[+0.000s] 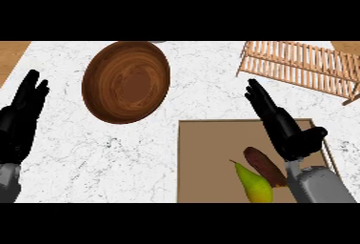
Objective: Pick the sweet potato from the tray and place it in the tiered shelf
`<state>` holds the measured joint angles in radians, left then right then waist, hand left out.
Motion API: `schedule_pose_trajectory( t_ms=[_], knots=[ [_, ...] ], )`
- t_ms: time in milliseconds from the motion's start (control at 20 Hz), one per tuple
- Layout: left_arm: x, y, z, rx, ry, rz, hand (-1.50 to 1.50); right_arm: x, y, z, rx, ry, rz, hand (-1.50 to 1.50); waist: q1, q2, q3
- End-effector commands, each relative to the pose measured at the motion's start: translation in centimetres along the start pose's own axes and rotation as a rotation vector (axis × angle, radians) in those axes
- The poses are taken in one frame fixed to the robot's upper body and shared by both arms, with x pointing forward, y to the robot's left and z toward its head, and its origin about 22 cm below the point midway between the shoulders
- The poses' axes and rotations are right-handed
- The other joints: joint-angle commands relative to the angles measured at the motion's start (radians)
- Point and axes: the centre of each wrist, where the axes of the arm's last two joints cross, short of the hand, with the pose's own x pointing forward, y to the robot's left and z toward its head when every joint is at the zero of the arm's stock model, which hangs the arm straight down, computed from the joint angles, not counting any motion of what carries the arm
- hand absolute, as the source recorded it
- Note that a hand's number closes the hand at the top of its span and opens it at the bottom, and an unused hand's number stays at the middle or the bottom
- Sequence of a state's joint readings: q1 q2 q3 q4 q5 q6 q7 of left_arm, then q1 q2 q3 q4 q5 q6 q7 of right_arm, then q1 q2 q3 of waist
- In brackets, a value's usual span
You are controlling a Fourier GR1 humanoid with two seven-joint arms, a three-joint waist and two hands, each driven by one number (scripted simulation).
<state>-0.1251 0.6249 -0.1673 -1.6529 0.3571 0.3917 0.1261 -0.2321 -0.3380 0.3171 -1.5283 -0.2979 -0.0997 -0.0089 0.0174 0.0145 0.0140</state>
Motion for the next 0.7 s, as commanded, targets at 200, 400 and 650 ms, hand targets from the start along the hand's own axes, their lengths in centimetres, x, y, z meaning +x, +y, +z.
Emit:
schedule_pose_trajectory(
  t_ms=[200,400,650],
  knots=[
    [-6.7,-0.8,2.4,-0.035,0.360,0.070,0.00,6.5,-10.8,0.2,0.043,-0.255,0.288,1.50,-0.038,-0.006,-0.013],
    [-8.9,-3.0,3.5,-0.116,0.468,0.155,0.00,4.4,-17.9,3.1,-0.128,0.124,0.584,1.50,-0.028,0.004,-0.015],
    [-11.1,-3.5,4.5,-0.150,0.491,0.170,0.00,2.8,-22.9,5.2,0.002,0.013,0.441,-1.50,-0.010,-0.010,-0.013]
  ],
)
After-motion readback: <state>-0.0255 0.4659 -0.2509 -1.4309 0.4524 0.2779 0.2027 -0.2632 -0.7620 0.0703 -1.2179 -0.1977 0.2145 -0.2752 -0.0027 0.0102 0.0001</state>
